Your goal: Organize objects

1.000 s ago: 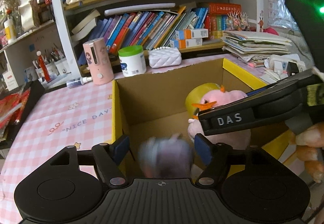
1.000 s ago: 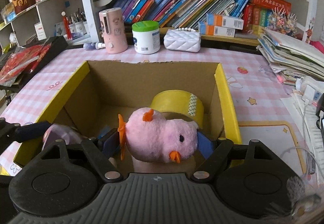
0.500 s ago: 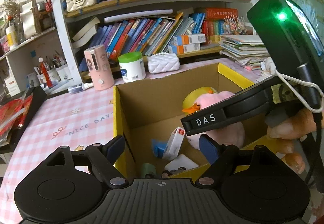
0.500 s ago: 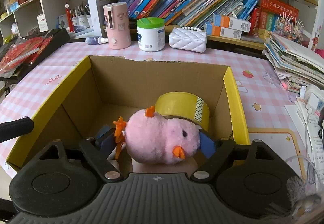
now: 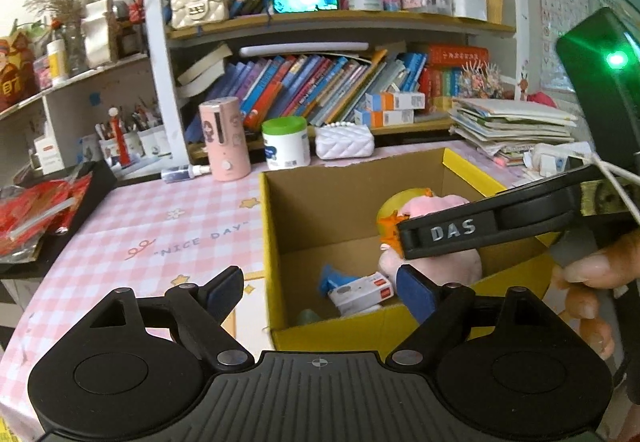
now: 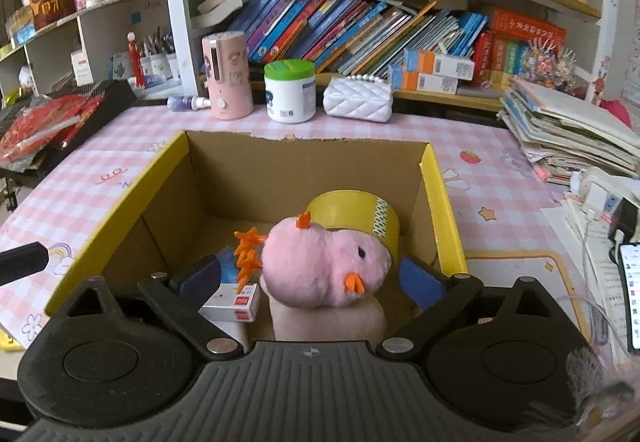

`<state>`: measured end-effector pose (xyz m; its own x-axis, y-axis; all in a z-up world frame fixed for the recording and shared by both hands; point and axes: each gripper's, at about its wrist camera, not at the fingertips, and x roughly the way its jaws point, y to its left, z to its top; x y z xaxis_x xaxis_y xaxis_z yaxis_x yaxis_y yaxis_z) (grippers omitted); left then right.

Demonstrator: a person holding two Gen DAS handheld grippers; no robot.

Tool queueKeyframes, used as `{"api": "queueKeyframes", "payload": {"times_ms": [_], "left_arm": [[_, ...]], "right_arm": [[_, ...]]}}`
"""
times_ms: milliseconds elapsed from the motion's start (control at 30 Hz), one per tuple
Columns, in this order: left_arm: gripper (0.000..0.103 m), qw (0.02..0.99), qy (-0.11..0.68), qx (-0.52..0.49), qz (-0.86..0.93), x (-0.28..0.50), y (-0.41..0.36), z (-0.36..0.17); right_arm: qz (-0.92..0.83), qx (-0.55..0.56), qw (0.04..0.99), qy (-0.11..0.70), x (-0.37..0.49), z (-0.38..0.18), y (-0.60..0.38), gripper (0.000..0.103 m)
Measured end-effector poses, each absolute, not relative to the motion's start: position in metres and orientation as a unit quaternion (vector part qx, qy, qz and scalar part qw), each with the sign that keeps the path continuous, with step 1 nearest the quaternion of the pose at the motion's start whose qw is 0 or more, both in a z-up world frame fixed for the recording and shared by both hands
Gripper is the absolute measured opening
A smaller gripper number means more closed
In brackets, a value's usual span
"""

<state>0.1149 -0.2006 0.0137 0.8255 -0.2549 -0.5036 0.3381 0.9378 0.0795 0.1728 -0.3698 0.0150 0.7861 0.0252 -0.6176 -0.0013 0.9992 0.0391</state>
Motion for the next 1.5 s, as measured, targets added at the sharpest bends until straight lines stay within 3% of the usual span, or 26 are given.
{"api": "queueKeyframes", "payload": {"times_ms": [433, 800, 1500], "left_arm": [[0.089, 0.957, 0.265, 0.048, -0.107, 0.078, -0.133, 0.018], [0.097, 0.954, 0.289, 0.052, -0.054, 0.043, -0.079, 0.013], [0.098, 0.942, 0.328, 0.066, -0.007, 0.002, -0.038, -0.003]], "right_arm": [[-0.041, 0.034, 0.957, 0.287, 0.103, 0.030, -0.324, 0.098], [-0.051, 0.026, 0.950, 0.307, 0.052, 0.020, -0.264, 0.103], [-0.083, 0.011, 0.935, 0.345, -0.001, -0.009, -0.199, 0.103]]}}
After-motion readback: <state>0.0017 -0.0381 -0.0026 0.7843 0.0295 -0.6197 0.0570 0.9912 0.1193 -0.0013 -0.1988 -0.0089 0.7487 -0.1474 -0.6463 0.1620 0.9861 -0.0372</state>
